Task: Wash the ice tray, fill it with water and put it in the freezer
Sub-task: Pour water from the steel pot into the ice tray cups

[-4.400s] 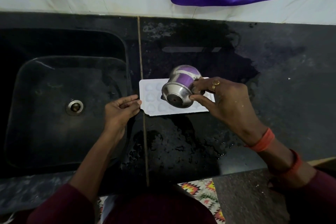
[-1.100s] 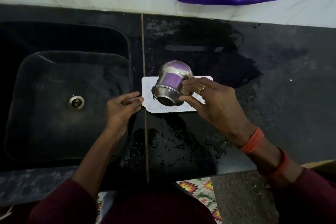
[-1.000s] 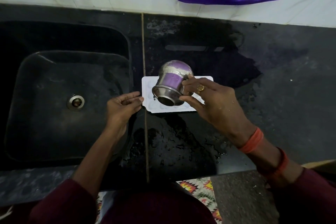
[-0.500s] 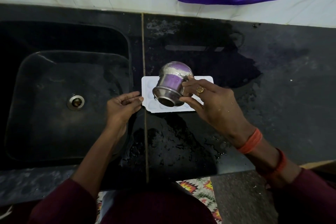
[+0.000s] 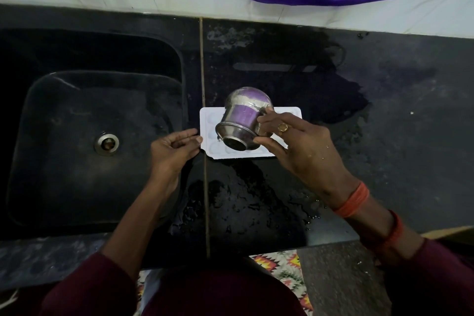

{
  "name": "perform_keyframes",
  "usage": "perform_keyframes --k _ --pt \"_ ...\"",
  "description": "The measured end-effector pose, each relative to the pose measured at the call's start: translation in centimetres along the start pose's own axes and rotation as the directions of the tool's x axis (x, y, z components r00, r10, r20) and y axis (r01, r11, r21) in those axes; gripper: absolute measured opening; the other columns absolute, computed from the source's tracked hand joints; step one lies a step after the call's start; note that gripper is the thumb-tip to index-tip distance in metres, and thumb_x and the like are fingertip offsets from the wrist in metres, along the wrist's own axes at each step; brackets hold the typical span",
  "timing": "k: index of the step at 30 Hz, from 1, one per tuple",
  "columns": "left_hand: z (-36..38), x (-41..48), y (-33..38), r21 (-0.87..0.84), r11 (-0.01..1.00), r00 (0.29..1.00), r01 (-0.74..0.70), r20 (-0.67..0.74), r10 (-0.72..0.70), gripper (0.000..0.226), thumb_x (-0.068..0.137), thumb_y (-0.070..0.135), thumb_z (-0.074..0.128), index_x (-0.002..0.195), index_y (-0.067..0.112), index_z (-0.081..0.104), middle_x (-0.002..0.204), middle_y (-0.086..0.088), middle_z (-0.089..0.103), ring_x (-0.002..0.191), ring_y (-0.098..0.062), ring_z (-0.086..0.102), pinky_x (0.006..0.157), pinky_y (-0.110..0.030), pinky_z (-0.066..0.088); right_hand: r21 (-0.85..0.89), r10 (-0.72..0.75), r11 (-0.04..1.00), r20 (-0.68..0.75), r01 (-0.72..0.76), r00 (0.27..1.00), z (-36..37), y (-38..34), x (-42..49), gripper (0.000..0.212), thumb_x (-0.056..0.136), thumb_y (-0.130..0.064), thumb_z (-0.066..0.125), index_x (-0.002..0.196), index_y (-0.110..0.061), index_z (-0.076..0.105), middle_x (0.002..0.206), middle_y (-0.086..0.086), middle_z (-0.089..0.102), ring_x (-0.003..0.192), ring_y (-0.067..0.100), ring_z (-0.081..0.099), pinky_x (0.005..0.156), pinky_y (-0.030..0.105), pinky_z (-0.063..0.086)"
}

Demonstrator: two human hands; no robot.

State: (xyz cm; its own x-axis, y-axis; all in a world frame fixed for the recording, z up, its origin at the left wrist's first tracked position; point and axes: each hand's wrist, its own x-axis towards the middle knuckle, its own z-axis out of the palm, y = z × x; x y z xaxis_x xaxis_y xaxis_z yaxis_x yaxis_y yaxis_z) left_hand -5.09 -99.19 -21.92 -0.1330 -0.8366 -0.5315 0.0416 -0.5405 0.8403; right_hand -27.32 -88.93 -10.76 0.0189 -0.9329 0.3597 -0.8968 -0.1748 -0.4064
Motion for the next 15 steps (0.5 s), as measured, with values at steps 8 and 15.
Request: perform_keyframes --k 8,15 --pt "-0.1 0.2 -0.2 -0.004 1.0 1.0 0.008 0.004 -0.008 0.027 0.082 0.003 0.079 0.109 0.004 0.073 0.087 -0.005 0.078 0.079 -0.01 0.073 0.072 -0.018 0.059 0.055 0.06 0.997 -0.026 -0.058 0.998 -0.1 0.1 0.6 0.016 0.087 -0.025 0.077 0.091 -0.01 0.075 0.102 0.0 0.075 0.101 0.016 0.072 0.077 0.039 0.061" --pt "-0.1 0.2 -0.1 -0.005 1.0 1.0 0.011 -0.002 -0.011 0.027 0.082 0.004 0.08 0.108 0.005 0.074 0.085 -0.003 0.079 0.079 -0.009 0.073 0.071 -0.018 0.058 0.107 0.089 0.991 -0.048 -0.083 0.995 -0.7 0.1 1.5 0.016 0.086 -0.024 0.079 0.089 -0.009 0.075 0.096 0.002 0.074 0.089 0.018 0.073 0.076 0.04 0.06"
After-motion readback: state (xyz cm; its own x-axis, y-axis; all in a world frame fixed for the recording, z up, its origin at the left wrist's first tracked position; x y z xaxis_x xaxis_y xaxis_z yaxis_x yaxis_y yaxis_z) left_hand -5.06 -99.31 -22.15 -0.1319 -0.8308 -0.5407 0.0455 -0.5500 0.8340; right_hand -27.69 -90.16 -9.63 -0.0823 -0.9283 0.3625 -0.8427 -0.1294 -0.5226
